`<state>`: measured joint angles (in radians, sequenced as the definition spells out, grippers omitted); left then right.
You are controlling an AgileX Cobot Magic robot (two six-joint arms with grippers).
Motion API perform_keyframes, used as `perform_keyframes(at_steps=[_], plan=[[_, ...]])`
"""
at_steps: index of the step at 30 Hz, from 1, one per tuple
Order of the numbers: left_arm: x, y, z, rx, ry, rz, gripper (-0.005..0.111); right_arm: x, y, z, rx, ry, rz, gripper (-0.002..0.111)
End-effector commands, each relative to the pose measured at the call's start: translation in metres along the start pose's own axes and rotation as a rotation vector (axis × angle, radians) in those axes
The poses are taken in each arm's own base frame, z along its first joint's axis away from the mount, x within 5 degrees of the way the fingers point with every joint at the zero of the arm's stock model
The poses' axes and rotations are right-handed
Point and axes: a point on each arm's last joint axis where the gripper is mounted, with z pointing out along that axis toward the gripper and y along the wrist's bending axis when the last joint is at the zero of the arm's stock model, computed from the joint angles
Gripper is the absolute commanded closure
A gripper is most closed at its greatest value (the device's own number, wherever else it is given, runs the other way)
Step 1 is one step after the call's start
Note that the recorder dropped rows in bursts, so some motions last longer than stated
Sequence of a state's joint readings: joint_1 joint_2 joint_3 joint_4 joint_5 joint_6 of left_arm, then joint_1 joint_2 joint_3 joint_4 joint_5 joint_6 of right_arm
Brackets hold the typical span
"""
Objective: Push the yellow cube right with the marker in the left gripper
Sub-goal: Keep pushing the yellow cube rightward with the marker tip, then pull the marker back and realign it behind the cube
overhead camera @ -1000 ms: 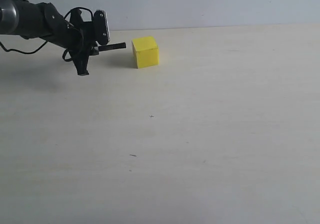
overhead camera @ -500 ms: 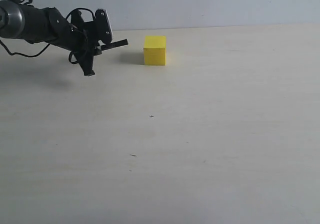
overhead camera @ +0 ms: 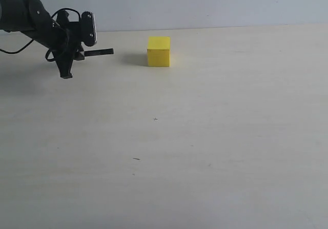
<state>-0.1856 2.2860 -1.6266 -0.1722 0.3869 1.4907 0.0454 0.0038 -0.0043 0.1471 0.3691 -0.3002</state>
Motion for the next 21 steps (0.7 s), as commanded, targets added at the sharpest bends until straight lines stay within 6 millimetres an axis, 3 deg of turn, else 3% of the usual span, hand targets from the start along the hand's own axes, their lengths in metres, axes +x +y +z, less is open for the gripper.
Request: perform_keyframes(at_steps=[1,13,21], plan=[[-0.014,0.006,-0.005,-0.056,-0.022,0.012,0.107,0.000,0.000,0.000,0.002,-0.013,0.001,0.108],[-0.066,0.001,-0.005,-0.165,-0.096,0.021,0.107,0.000,0.000,0.000,0.002,-0.013,0.001,0.108],[-0.062,0.002,-0.004,-0.165,-0.087,-0.008,0.107,0.000,0.000,0.000,0.002,-0.013,0.001,0.108]])
